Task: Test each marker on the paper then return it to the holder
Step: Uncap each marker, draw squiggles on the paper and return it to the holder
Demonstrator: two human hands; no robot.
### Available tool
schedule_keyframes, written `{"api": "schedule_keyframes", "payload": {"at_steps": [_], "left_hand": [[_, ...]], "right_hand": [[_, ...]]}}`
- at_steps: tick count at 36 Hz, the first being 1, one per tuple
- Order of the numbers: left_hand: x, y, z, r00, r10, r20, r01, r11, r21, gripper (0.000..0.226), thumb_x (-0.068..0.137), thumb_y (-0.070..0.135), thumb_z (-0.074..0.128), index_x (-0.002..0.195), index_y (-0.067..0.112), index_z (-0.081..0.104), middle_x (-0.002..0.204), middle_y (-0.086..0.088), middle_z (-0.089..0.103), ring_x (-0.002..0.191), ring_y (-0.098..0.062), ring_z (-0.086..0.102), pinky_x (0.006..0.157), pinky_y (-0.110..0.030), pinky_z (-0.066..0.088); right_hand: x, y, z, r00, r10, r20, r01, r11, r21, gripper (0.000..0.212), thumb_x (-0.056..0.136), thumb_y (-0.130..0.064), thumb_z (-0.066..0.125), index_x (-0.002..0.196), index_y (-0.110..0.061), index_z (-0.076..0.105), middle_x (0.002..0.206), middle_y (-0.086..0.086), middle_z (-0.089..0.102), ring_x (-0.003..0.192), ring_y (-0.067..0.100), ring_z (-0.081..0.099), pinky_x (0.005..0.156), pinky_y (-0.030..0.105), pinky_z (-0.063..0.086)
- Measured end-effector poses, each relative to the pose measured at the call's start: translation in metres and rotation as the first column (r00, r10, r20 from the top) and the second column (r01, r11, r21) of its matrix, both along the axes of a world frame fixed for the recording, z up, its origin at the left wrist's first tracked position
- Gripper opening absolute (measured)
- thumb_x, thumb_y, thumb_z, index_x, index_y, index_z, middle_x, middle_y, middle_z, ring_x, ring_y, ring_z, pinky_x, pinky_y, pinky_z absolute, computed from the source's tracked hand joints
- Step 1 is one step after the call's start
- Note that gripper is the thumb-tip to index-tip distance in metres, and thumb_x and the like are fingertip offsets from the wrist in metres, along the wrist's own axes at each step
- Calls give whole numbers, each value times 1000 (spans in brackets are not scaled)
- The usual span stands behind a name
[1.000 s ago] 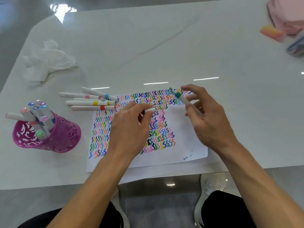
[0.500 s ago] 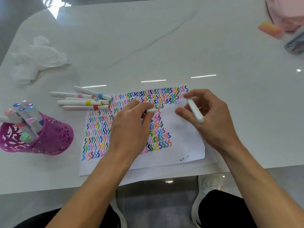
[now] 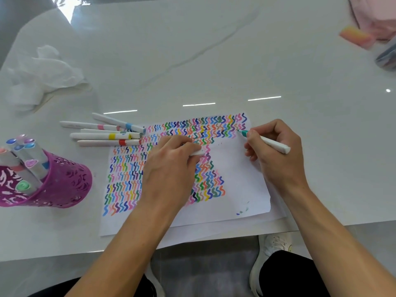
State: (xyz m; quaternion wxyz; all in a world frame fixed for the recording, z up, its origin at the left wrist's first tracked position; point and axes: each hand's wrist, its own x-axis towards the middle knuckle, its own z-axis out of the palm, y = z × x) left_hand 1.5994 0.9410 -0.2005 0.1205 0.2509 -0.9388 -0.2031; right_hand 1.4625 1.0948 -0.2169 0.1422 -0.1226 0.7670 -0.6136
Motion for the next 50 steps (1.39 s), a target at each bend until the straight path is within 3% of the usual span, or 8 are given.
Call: {"api": "schedule_keyframes", "payload": {"at_steps": [17,21,28,32,36,40,44,50], "left_hand": [[-1,0,-2,999,47,27,-47,999,13,21,92,28,70,110,21,78,115,5,69,112,-15,57,89,-25,43],[-2,-1,-3,998,63,28,-63,998,21,20,92,28,71,110,21,78,114,7,69,111,-13,56,88,-19,36],[-2,0,-3,998,62,22,-62,998,19,20,92,28,71,109,21,78,113,7,69,111,-13,57,88,-20,37],[-1,1,-2,999,41,11,-41,999,12,20,92,27,71,109,19,78,113,4,70,109,-15,58,88,-26,44],[1,4,0,1000,24,-17,-24,1000,-17,19,93,24,71,108,16,78,115,0,72,112,-19,62,93,-33,49],[3,6,5,997,28,-76,-32,999,-40,18,92,19,71,108,14,78,115,-1,72,112,-18,63,97,-28,46],[6,8,13,983,94,-158,-78,992,102,19,96,26,67,112,23,76,110,7,71,104,-9,62,90,-7,34],[11,12,16,951,185,-246,-72,912,405,17,98,36,63,112,35,73,96,23,69,89,4,63,71,-4,42]], "right_hand": [[-1,-3,-5,999,-18,36,16,998,53,13,83,-29,72,81,-18,67,72,3,73,61,17,67,56,31,56],[0,-3,-5,999,-39,26,37,998,56,11,81,-25,73,78,-18,66,72,4,72,61,19,66,56,36,56],[-1,0,-6,999,-8,32,6,999,48,13,77,-27,71,76,-15,65,67,4,72,58,18,66,55,35,56],[-2,2,-5,999,-23,34,24,999,-26,11,82,-24,72,78,-17,65,67,3,72,57,17,66,51,27,52],[-5,2,3,996,-65,64,75,983,-168,9,86,-20,74,90,-15,68,69,3,71,56,19,64,53,26,50],[-2,0,14,1000,-14,0,14,983,-182,12,89,-18,79,100,-15,75,79,2,76,67,19,70,60,24,53],[7,-4,26,998,68,11,-64,975,-212,8,91,-16,79,97,-22,81,84,2,79,72,18,72,65,24,55],[26,-11,38,988,130,86,-100,951,-293,21,97,-24,62,100,-8,74,80,9,77,67,25,72,65,31,58]]}}
